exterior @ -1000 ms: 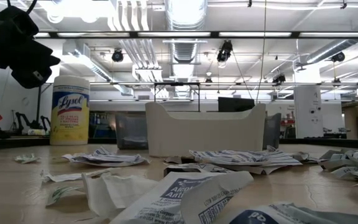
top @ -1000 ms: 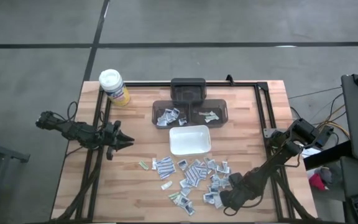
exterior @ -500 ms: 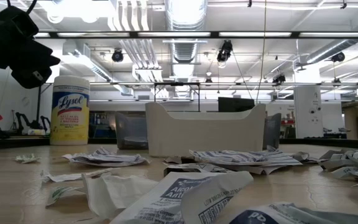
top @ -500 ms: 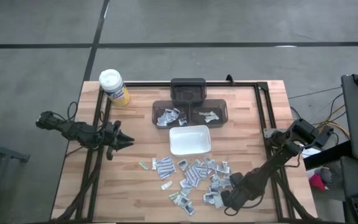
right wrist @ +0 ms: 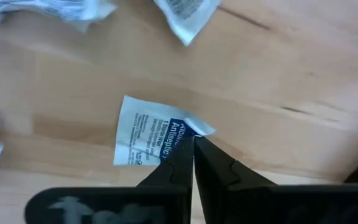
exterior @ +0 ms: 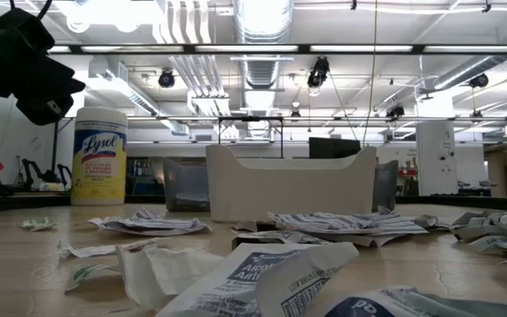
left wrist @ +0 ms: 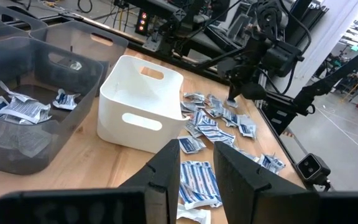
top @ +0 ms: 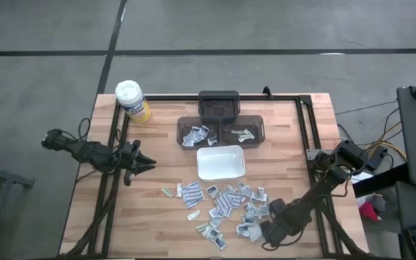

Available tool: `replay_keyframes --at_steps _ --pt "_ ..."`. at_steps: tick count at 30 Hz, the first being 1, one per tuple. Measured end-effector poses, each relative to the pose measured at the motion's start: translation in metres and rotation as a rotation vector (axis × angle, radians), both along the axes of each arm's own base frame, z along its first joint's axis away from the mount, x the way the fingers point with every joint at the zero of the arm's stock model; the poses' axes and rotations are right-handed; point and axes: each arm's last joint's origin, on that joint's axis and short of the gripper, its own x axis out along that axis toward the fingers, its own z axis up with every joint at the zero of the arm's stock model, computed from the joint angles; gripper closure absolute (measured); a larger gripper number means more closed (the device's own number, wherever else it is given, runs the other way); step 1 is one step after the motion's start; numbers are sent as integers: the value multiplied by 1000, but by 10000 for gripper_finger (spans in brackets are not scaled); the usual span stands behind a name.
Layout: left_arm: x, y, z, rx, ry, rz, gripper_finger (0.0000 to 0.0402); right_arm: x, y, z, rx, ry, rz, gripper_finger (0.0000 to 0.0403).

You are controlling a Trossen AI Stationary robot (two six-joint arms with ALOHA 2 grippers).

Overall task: Pick & Place First Aid Supplies
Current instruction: Put the alcohol pad into the bottom left black bin

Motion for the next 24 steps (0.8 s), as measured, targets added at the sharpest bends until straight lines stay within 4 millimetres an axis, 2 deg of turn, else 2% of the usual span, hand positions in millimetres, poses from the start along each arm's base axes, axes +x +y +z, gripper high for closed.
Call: replay_keyframes --at_steps 8,17,24 --pt "0 0 1 -9 -15 0 310 11 9 16 13 -109 82 395" --pt "2 -1 15 -64 -146 1 310 26 14 36 -112 -353 119 395" --pt "2 -1 30 -124 -295 0 310 42 17 57 -250 -577 76 395"
